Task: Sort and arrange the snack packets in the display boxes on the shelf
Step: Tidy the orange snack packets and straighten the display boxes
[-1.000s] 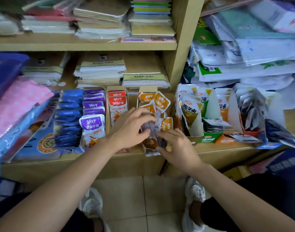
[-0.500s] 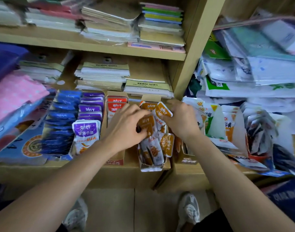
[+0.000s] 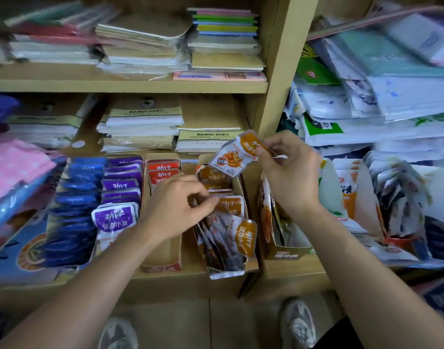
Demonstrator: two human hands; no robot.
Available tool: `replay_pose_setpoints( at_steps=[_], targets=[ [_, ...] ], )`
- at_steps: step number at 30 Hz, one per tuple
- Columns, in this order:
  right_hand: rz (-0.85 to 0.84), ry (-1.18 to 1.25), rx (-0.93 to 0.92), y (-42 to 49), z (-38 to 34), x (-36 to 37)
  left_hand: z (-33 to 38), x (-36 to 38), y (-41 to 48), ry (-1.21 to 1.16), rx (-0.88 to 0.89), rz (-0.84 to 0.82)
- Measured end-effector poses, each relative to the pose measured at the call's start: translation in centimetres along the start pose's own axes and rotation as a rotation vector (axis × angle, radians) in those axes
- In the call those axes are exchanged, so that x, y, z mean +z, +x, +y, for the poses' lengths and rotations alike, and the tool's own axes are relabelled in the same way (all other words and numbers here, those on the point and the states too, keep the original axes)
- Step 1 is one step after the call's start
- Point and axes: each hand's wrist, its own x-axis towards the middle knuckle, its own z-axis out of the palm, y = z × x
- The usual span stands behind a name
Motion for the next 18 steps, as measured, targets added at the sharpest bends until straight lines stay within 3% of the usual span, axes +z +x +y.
replay_pose_setpoints(
  at_steps=[3,10,14,18],
  targets=[
    [-0.047,0.049,0.0,-0.1,0.1,0.2,0.5,0.7,0.1,0.063,-0.04,0.042],
    [-0.181,0.074,0.122,0.1,1.1,-0.3,1.5,2.7,0.5,0.161,-0.036,-0.044],
    [-0.322,0.259,0.225,0.4,1.4,-1.0,1.4,2.8,0.5,0.132,-0.084,-0.032],
    [-0.177,0.364,0.261,0.7,1.2,-1.9,1.7,2.8,0.5,0.283,-0.048,-0.163]
  ],
)
